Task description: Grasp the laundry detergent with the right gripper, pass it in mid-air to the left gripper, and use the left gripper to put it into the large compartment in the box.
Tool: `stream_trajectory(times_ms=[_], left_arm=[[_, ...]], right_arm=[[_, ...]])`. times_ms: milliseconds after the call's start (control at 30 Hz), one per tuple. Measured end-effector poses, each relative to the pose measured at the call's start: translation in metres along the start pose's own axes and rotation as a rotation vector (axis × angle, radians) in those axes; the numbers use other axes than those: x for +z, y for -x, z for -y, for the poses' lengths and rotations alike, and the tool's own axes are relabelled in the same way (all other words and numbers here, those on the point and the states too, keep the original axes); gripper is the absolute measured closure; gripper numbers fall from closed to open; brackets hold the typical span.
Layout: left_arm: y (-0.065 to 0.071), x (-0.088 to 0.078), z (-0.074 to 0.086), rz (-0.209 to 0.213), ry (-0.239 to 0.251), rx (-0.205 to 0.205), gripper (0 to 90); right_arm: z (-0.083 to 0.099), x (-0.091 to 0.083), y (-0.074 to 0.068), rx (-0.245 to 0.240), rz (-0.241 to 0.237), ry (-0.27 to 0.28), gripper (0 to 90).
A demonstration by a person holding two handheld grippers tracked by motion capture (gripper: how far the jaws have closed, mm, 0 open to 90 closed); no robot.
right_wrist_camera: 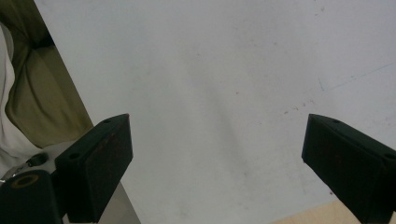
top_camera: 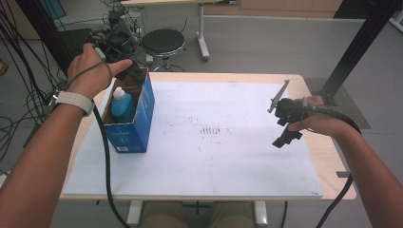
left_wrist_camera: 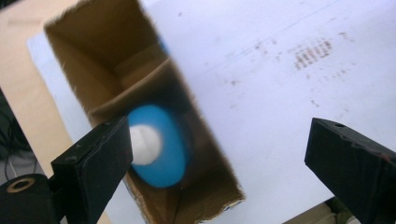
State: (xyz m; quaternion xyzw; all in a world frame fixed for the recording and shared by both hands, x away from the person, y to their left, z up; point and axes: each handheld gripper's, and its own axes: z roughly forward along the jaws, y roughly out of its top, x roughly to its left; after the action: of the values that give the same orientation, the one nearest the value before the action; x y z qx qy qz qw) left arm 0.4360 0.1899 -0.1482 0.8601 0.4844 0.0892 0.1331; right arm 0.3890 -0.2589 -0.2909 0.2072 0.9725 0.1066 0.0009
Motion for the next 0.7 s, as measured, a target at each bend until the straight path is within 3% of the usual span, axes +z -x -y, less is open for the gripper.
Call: stream_trajectory(times_ms=[233,700], left_arm=[[0.02,-0.011,-0.016,0.052,-0.009,0.131,8.0],[0.05,-0.004,-0.03,0.1,-0.053,0.374,8.1]], right_arm=[[0.001,-0.002,-0.001,-0.001,0.002,0.003,8.7],[0.007,-0.003,-0.002,0.015,-0.002,0.004,8.7]])
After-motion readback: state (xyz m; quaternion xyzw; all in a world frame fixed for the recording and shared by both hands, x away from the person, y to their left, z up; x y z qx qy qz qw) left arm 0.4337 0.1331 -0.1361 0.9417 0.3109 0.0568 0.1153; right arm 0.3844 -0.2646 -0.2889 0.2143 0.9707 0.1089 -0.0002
